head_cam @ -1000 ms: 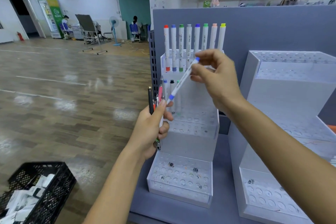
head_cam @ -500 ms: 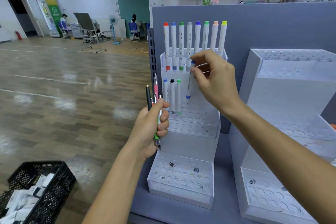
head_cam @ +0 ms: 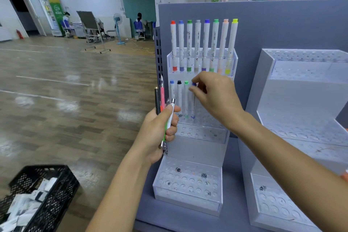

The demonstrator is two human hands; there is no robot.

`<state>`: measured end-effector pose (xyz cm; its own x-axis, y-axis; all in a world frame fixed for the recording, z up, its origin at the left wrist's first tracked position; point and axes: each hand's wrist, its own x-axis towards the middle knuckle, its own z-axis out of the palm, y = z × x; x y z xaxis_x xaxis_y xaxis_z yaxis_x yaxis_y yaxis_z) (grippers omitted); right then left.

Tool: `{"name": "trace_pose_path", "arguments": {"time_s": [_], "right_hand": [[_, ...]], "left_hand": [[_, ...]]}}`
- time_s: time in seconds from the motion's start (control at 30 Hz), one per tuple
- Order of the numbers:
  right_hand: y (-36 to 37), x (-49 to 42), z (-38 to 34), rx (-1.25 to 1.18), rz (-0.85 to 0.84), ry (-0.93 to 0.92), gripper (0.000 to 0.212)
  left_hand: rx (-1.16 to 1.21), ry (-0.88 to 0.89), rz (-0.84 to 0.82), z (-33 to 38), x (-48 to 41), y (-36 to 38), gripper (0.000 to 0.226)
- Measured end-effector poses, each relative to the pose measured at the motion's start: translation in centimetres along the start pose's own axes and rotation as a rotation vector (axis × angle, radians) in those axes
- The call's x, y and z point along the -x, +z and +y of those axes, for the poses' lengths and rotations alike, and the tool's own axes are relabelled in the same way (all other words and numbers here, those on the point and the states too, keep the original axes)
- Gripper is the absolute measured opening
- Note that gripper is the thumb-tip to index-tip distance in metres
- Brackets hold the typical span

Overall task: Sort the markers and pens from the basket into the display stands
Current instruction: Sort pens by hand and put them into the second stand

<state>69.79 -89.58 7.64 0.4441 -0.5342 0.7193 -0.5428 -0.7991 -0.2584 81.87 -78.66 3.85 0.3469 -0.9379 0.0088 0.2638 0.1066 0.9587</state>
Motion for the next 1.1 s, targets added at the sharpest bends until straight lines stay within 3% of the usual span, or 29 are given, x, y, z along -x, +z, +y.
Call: {"name": "trace_pose_path", "arguments": {"time_s": [0.33, 0.4, 0.5, 0.57, 0.8, 0.97, 1.1], "right_hand": [[-1.4, 2.0, -1.0, -0.233, 0.087, 0.16, 0.024], [-1.9, 3.0, -1.5, -0.347, 0.02, 0.209, 0.02], [-2.7, 4.1, -2.2, -0.55, -0.213, 0.337, 0.019], [-3.3, 4.8, -2.2, -0.676, -0.26, 0.406, 0.015], [-7.1, 7.9, -0.7, -0.854, -0.121, 0.489, 0.008], [-10.8, 10.3, 0.9, -0.933, 0.201, 0.56, 0.013], [-13.4, 12.9, 2.1, -0.768, 0.44, 0.484, 0.024]], "left_hand": [[-0.079, 0.052, -0.006, 0.1, 0.6, 0.3, 0.024], [-0.072, 0.052, -0.035, 0.2, 1.0, 0.6, 0.024], [-0.1, 0.059, -0.126, 0.1, 1.7, 1.7, 0.024], [-0.103, 0.066, -0.182, 0.0, 2.1, 2.7, 0.029], [-0.042, 0.003, -0.345, -1.1, 3.2, 6.1, 0.032], [-0.078, -0.057, -0.341, -3.0, 3.9, 8.7, 0.026], [-0.2, -0.024, -0.296, -4.8, 4.2, 10.2, 0.024]]}}
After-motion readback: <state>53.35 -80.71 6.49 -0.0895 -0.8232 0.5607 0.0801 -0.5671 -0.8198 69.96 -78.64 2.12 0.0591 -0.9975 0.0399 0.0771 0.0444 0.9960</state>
